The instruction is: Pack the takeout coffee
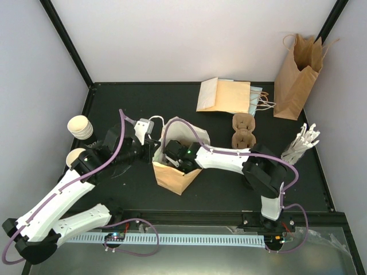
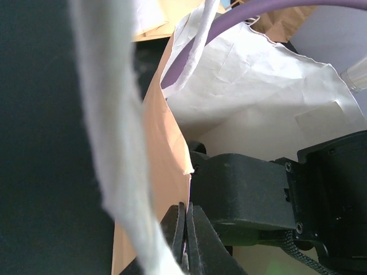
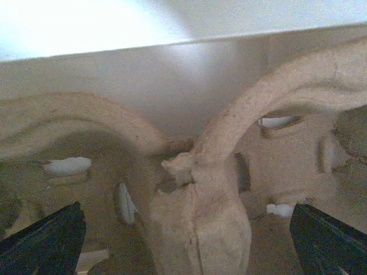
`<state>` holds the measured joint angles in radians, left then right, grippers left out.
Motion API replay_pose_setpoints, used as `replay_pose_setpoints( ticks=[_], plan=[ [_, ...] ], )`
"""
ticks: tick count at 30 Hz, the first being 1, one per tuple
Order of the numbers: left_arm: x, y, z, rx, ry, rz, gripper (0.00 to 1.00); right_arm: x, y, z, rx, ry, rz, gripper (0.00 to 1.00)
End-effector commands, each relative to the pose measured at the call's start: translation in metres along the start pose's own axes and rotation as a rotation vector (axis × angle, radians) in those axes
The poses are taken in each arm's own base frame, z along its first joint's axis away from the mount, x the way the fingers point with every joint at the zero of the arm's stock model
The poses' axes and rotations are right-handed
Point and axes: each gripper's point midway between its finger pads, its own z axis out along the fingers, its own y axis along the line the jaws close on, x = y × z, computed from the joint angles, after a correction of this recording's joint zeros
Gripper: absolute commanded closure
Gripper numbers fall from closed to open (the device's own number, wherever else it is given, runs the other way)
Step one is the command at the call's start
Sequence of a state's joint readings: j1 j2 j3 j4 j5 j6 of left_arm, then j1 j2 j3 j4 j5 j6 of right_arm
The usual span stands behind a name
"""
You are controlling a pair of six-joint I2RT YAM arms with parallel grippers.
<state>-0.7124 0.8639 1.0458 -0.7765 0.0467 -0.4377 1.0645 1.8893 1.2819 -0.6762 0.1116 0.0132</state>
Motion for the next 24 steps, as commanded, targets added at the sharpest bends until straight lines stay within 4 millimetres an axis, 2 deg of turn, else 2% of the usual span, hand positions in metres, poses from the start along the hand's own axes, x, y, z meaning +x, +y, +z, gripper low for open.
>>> replay_pose_setpoints(
  ticks=[1,11,17,24],
  plan=[
    [-0.002,-0.006,0.0,0.037,-0.003,0.019,0.98,-0.023,-0.005,-0.031,0.007,-0.098,0.004,0.0],
    [-0.006,-0.01,-0.002,0.051,-0.011,0.024,0.99,-0.042,-0.008,-0.065,0.005,-0.158,-0.007,0.0],
    [-0.009,-0.014,-0.006,0.068,-0.021,0.026,0.98,-0.039,-0.008,-0.078,-0.003,-0.157,-0.01,0.0],
    [-0.013,-0.022,-0.008,0.101,-0.019,0.037,0.98,-0.042,-0.012,-0.101,0.001,-0.214,0.003,0.01]
  ],
)
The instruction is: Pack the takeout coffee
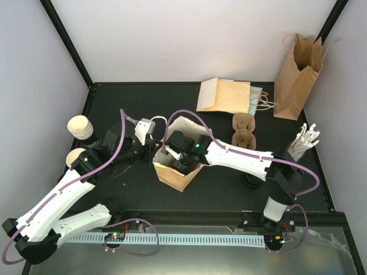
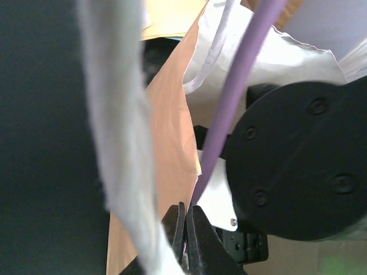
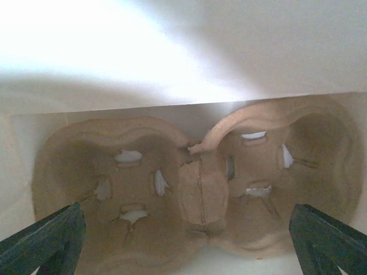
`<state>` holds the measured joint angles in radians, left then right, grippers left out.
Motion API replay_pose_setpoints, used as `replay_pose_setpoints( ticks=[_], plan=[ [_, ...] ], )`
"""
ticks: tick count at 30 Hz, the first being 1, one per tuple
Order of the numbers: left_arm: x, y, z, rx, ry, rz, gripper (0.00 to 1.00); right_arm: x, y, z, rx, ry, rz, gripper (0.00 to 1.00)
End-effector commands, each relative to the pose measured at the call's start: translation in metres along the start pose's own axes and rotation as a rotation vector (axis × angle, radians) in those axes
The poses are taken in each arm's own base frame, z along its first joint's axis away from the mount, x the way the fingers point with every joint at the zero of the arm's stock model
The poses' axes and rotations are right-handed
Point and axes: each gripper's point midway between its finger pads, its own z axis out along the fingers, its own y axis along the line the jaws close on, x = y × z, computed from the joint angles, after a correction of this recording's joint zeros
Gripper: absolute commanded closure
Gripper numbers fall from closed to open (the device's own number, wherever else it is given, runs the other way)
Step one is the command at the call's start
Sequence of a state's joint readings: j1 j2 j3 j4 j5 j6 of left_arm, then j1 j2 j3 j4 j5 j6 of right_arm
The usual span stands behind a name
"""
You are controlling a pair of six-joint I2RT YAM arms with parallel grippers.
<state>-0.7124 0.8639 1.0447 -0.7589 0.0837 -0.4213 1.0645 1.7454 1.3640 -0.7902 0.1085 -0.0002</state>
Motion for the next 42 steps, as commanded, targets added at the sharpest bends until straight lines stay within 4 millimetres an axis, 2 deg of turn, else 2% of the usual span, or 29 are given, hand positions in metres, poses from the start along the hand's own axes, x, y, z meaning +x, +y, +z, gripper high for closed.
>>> replay_pose_setpoints(
  ticks=[1,9,18,22,30,42],
  plan=[
    [-0.013,-0.015,-0.008,0.06,-0.017,0.022,0.98,-0.023,-0.006,-0.033,0.004,-0.108,0.008,0.01],
    [-0.015,-0.021,-0.01,0.088,-0.017,0.036,0.98,-0.033,-0.023,-0.059,0.032,-0.154,0.057,0.02],
    [-0.024,-0.033,-0.016,0.133,-0.017,0.088,0.99,-0.063,-0.049,-0.112,0.101,-0.311,0.139,0.03],
    [-0.028,-0.041,-0.019,0.17,-0.022,0.088,0.98,-0.073,-0.054,-0.127,0.109,-0.379,0.18,0.04],
    [-0.029,-0.032,-0.018,0.116,-0.03,0.056,0.98,-0.075,-0.062,-0.149,0.141,-0.503,0.237,0.07],
    [-0.026,-0.036,-0.014,0.143,-0.018,0.13,0.99,-0.085,-0.082,-0.213,0.196,-0.769,0.339,0.12]
  ],
)
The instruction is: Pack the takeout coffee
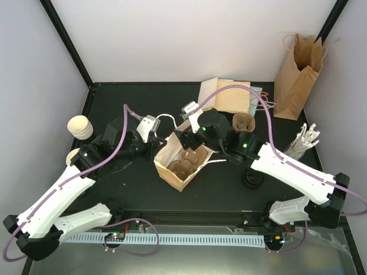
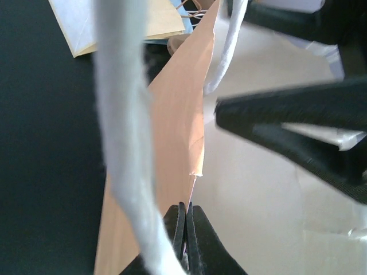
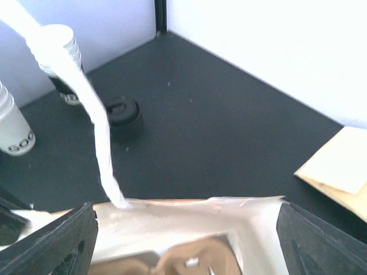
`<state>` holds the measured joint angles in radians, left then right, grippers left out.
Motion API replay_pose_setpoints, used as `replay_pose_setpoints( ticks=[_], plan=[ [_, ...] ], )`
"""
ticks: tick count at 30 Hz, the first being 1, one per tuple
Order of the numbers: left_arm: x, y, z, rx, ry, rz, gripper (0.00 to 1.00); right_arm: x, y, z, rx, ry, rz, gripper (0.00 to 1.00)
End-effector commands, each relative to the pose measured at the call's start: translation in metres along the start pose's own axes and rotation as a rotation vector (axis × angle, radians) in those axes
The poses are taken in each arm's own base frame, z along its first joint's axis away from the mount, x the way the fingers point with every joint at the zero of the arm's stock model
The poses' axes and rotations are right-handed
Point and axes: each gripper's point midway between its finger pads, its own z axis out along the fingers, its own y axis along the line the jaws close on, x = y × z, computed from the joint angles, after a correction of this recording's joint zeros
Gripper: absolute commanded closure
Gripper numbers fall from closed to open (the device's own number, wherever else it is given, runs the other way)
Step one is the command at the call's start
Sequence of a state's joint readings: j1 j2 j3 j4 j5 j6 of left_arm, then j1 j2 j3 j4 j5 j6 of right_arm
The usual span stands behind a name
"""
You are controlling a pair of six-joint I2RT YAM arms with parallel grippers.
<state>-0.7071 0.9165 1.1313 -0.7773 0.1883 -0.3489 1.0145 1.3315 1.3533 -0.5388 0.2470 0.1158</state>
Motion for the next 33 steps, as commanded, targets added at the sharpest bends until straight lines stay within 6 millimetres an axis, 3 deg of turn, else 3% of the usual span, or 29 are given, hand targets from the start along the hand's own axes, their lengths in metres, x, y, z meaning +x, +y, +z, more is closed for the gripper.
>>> replay_pose_setpoints(
  ticks=[1,4,8,16,24,33],
  plan=[
    [-0.014,-0.012,-0.01,0.042,-0.042,0.069,0.98,-0.032,-0.017,-0.017,0.072,-0.141,0.078,0.12],
    [-0.015,-0.014,-0.012,0.052,-0.052,0.106,0.99,-0.042,-0.035,-0.03,0.156,-0.193,0.15,0.12],
    [-0.018,-0.015,-0.016,0.049,-0.072,0.173,0.98,-0.046,-0.068,-0.052,0.307,-0.264,0.283,0.0],
    [-0.018,-0.033,-0.021,0.141,-0.082,0.303,0.99,-0.022,-0.11,-0.062,0.496,-0.206,0.361,0.0],
    [-0.027,-0.013,-0.026,0.013,-0.133,0.378,0.98,-0.013,-0.094,-0.082,0.322,-0.118,0.37,0.0],
    [-0.043,0.003,-0.028,-0.123,-0.176,0.588,0.98,0.035,-0.056,-0.089,0.1,0.089,0.291,0.0]
  ],
)
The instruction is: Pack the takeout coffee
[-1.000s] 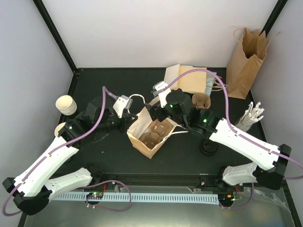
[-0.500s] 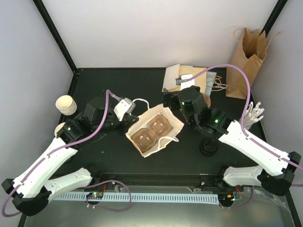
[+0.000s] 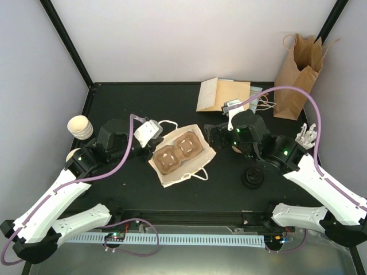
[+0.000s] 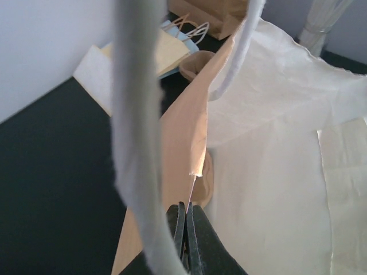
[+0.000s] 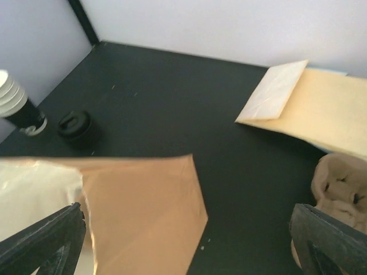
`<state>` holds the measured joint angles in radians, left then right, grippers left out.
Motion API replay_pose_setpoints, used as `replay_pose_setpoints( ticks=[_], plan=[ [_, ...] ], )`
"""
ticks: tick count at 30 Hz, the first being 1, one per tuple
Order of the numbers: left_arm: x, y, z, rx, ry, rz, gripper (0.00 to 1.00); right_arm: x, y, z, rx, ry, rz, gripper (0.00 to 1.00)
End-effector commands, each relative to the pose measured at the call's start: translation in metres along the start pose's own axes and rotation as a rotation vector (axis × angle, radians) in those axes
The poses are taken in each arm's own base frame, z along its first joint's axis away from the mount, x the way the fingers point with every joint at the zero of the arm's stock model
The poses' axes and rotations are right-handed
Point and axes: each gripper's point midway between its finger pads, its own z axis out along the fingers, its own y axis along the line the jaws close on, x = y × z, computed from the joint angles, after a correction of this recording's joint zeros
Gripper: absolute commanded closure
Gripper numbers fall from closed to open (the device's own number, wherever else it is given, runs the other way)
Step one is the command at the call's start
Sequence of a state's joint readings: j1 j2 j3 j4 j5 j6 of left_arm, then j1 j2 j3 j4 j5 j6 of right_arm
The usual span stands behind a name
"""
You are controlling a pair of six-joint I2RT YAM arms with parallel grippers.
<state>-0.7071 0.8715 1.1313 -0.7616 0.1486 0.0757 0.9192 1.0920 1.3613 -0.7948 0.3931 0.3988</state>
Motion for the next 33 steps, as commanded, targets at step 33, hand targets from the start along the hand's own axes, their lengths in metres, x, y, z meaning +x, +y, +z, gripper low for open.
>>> replay_pose_setpoints(
  ticks=[33],
  plan=[
    [0.011,-0.051,-0.011,0.158,-0.137,0.228,0.99,0.247,0.039,-0.004,-0.184,0.534,-0.108,0.0]
  ],
)
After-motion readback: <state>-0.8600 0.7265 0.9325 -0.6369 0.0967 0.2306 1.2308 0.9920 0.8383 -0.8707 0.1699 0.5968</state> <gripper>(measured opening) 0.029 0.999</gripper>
